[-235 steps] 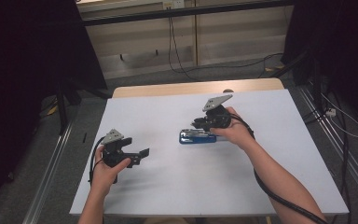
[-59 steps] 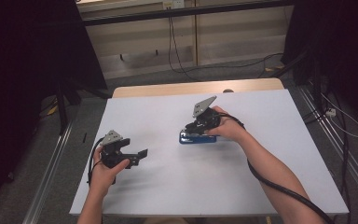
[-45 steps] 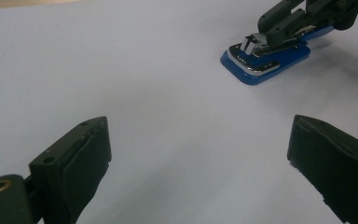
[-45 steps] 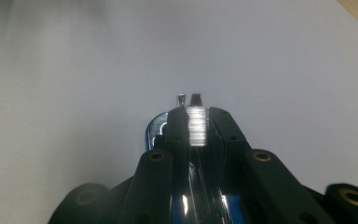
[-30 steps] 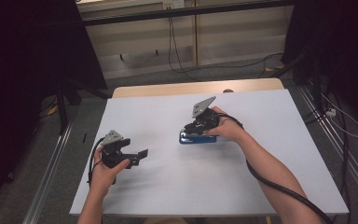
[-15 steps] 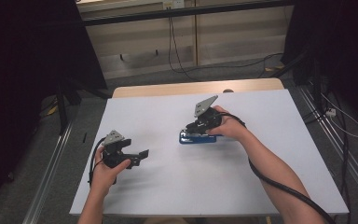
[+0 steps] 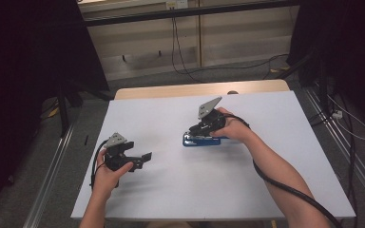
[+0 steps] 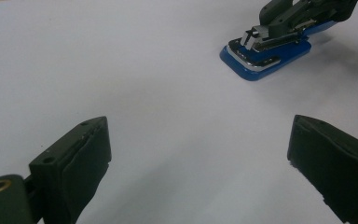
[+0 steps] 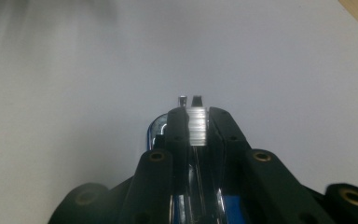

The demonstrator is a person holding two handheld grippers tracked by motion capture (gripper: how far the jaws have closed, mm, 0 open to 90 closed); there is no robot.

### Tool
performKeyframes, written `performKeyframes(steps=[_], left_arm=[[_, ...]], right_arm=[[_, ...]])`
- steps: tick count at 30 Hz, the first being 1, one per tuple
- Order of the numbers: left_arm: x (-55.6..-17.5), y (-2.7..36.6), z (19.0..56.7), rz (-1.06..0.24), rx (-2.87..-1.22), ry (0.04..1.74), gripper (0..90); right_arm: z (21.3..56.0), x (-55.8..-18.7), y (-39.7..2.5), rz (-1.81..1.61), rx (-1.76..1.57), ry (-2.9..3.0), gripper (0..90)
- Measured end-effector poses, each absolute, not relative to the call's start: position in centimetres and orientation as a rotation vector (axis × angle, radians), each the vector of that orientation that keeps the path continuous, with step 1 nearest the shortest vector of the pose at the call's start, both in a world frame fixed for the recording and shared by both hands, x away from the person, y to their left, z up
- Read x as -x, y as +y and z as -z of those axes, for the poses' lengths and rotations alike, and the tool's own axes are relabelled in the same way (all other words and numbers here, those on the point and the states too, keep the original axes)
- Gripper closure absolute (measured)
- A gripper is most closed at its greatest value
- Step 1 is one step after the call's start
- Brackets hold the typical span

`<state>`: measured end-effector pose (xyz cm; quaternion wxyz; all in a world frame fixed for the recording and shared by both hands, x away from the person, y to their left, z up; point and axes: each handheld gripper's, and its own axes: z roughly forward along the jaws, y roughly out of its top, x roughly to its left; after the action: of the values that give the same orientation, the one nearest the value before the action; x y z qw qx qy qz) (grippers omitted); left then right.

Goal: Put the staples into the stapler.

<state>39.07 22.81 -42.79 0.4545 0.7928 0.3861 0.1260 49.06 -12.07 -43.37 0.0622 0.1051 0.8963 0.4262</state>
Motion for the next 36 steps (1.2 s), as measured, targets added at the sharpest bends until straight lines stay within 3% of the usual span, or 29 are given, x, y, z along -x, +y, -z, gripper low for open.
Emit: performKeyframes(steps=[36], left_arm=[[-39.14,22.85,42.82,-0.315,-1.962,0.953,6.2]], right_arm=[[43.25,-49.24,-11.88,-1.287,-0.296,2.728,79.3]])
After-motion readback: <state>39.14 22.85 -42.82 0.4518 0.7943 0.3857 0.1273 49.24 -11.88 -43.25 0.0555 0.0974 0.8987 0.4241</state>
